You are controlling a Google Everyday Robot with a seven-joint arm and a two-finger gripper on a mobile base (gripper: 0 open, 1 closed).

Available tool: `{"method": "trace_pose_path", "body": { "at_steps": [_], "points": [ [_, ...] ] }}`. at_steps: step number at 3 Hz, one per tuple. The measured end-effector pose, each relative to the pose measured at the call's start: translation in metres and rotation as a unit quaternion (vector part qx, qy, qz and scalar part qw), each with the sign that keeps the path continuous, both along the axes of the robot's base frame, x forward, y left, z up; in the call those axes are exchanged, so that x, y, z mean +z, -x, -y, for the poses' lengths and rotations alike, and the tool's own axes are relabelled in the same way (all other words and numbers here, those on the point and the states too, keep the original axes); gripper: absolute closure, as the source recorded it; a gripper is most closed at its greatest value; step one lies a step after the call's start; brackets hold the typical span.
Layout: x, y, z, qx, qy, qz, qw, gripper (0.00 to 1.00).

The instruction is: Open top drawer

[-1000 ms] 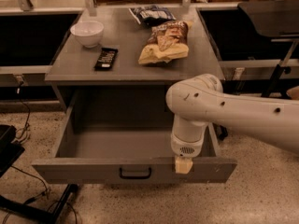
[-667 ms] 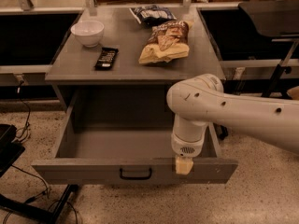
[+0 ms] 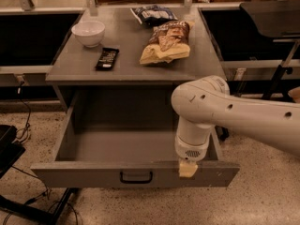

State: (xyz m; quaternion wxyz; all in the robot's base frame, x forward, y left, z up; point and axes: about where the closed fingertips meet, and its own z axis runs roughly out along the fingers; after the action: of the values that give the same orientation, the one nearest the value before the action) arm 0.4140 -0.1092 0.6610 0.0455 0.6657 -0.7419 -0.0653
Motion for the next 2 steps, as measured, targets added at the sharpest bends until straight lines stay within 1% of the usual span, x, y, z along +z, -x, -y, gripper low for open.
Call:
{"method": "trace_pose_path", "body": {
  "at_steps": [2],
  "points": [
    [0.0052,0.0142,0.0105,0.009,-0.004,-0.007,0.9999,1.0]
  ]
}}
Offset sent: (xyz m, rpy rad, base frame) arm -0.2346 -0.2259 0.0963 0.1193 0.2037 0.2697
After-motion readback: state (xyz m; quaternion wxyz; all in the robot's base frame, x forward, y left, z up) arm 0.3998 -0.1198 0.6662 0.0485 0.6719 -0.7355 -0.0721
